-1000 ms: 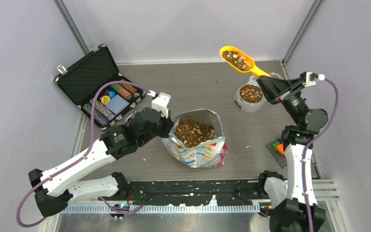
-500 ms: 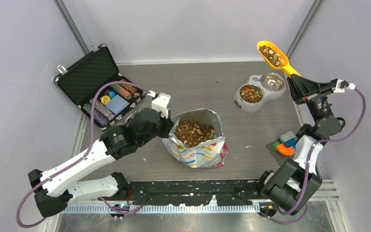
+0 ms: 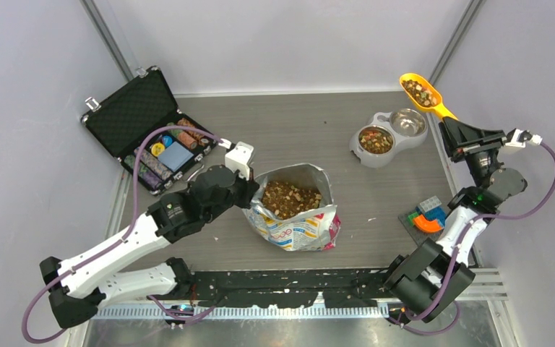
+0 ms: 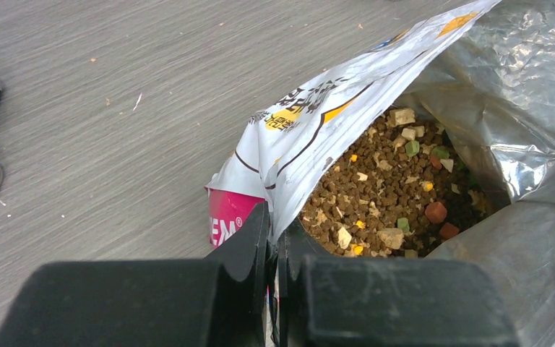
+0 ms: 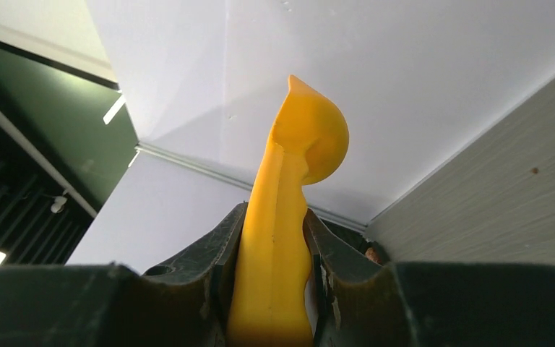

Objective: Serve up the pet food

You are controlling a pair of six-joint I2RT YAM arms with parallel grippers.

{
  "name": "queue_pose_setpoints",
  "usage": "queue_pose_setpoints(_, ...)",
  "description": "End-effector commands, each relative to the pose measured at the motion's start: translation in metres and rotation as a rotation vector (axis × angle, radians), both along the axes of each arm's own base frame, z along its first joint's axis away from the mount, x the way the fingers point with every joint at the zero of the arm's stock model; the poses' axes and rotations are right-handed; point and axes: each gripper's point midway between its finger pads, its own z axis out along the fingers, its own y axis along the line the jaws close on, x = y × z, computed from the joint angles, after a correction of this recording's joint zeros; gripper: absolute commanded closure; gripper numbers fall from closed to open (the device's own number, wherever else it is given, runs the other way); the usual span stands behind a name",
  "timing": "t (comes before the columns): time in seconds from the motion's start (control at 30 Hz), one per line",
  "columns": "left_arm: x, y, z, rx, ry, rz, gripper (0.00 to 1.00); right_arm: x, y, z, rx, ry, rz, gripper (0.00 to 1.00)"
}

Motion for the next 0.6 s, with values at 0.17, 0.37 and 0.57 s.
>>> queue_pose_setpoints(0.17, 0.015, 0.002, 0.038, -0.104, -0.140, 0.058, 1.00, 0.017, -0.034, -0.025, -0.117, 0.022, -0.151, 0.95)
queue_pose_setpoints(0.37, 0.014, 0.000, 0.035, -0.109, -0.140, 0.047, 1.00, 0.032, -0.061, -0.050, -0.125, 0.064, -0.251, 0.95)
queue_pose_setpoints(0.57, 0.013, 0.000, 0.035, -0.121, -0.145, 0.041, 1.00, 0.042, -0.081, -0.066, -0.161, 0.095, -0.313, 0.95)
